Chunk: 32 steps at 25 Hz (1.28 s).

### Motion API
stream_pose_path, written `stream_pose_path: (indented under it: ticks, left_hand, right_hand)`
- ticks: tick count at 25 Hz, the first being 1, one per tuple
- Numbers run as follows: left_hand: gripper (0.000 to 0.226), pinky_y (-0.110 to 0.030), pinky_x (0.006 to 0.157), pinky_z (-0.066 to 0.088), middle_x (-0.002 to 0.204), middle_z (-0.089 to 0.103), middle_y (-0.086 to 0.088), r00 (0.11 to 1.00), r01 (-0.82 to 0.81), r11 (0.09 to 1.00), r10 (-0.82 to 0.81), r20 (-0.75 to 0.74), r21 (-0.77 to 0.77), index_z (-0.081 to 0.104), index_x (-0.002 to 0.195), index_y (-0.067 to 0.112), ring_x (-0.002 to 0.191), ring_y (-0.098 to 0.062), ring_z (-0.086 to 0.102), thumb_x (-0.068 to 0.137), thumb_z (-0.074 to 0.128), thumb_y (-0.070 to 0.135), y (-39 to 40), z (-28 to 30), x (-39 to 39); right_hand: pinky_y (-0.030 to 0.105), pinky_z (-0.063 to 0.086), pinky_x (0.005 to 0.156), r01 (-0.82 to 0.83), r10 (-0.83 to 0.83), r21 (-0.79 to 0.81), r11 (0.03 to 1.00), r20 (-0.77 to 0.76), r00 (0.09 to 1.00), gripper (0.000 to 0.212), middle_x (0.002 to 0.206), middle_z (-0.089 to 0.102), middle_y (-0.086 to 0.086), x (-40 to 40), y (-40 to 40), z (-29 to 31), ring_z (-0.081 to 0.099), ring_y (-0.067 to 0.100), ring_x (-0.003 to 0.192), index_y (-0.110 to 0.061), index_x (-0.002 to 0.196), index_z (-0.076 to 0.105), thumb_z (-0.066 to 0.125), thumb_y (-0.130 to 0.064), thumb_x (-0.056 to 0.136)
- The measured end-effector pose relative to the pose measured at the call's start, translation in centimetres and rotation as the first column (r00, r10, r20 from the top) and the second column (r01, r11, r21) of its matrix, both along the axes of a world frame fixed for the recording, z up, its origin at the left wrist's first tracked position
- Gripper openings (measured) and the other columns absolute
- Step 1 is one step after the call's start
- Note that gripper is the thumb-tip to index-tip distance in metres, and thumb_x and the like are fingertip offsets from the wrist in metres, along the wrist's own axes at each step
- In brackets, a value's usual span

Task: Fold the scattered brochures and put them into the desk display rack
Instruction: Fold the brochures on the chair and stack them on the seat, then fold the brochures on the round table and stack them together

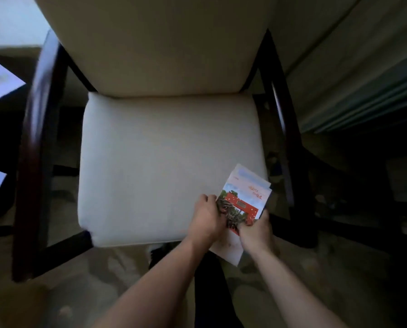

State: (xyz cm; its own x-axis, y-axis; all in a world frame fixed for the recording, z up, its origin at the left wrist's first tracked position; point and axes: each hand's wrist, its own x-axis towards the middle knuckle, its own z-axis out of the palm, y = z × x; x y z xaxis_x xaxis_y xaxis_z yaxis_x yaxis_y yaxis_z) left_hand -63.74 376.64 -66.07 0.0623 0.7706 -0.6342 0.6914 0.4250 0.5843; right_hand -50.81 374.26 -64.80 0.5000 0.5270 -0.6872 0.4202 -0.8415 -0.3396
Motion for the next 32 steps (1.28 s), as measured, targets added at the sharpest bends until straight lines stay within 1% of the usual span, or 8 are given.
stream_pose_path:
  ticks: [4,9,12,14,17,22,27,32]
  left_hand:
    - [0.056,-0.040,0.097,0.038,0.129,0.042,-0.015,0.987,0.134,0.990,-0.130,-0.090,0.040,0.038,0.135,0.004,0.113,-0.033,0.041,0.084,0.056,0.020,-2.7,-2.0,2.4]
    - [0.050,-0.043,0.087,0.040,0.121,0.047,-0.009,0.987,0.010,0.997,0.001,-0.158,0.073,0.044,0.128,0.012,0.111,-0.032,0.045,0.083,0.058,0.028,-2.3,-3.6,2.9]
    - [0.032,-0.041,0.089,0.044,0.113,0.058,-0.011,0.992,-0.101,0.993,0.097,-0.077,-0.053,0.053,0.114,0.012,0.107,-0.033,0.055,0.084,0.057,0.023,-0.8,-4.4,2.2]
    - [0.024,-0.040,0.085,0.049,0.107,0.065,-0.013,0.985,-0.166,0.983,0.170,0.043,-0.082,0.056,0.107,0.009,0.101,-0.034,0.062,0.084,0.059,0.016,0.6,-4.0,0.7]
    - [0.018,-0.033,0.076,0.049,0.097,0.069,-0.005,0.942,-0.312,0.944,0.293,0.161,0.109,0.057,0.098,0.014,0.092,-0.026,0.065,0.083,0.065,0.009,3.7,-1.6,-2.9]
    - [0.035,-0.001,0.069,0.041,0.094,0.062,0.029,0.840,-0.540,0.757,0.457,0.293,0.369,0.051,0.102,0.048,0.087,0.012,0.059,0.087,0.067,0.022,10.0,2.6,-9.8]
    - [0.017,-0.029,0.081,0.048,0.108,0.066,0.003,0.861,-0.508,0.831,0.486,0.146,0.228,0.059,0.109,0.021,0.103,-0.022,0.062,0.095,0.056,0.011,9.3,0.1,-13.3]
    - [0.018,-0.036,0.077,0.052,0.102,0.071,-0.002,0.863,-0.503,0.819,0.492,0.112,0.275,0.060,0.106,0.020,0.093,-0.024,0.064,0.093,0.048,0.026,10.7,-0.5,-14.5]
  right_hand:
    - [0.044,0.035,0.113,0.239,-0.236,-0.062,0.969,0.059,0.970,0.081,0.152,0.042,0.020,-0.8,-3.5,-3.0,0.041,0.036,0.140,-0.007,0.154,0.032,0.073,-0.020,0.085]
    - [0.048,0.053,0.096,0.390,-0.398,-0.089,0.917,-0.100,0.912,0.050,0.123,0.067,0.014,0.4,-2.8,-6.0,0.065,0.035,0.109,-0.012,0.129,0.056,0.074,-0.016,0.083]
    - [0.046,0.058,0.088,0.408,-0.421,-0.123,0.905,-0.109,0.900,0.037,0.113,0.070,0.013,0.8,-2.3,-5.9,0.068,0.034,0.098,-0.013,0.120,0.060,0.071,-0.016,0.085]
    - [0.048,0.059,0.086,0.355,-0.362,-0.077,0.932,-0.101,0.927,0.028,0.107,0.071,0.010,0.0,-1.3,-4.9,0.068,0.032,0.093,-0.016,0.112,0.062,0.072,-0.020,0.085]
    - [0.038,0.055,0.080,0.220,-0.211,0.159,0.962,-0.069,0.975,0.021,0.096,0.069,0.001,-3.1,3.2,-1.8,0.066,0.026,0.088,-0.018,0.099,0.060,0.074,-0.020,0.084]
    - [0.014,0.038,0.061,-0.004,0.091,0.540,0.842,-0.134,0.987,0.017,0.083,0.059,-0.022,-9.4,12.5,2.0,0.054,-0.003,0.072,-0.035,0.096,0.055,0.067,-0.024,0.091]
    - [0.020,0.038,0.058,-0.078,0.149,0.452,0.888,-0.124,0.981,0.017,0.079,0.060,-0.016,-13.0,14.1,-0.1,0.061,0.020,0.082,-0.027,0.089,0.056,0.063,-0.013,0.087]
    - [0.024,0.046,0.065,-0.213,0.248,0.453,0.866,-0.020,0.968,0.021,0.089,0.066,-0.012,-12.8,14.9,0.2,0.064,0.016,0.081,-0.032,0.099,0.057,0.065,-0.020,0.084]
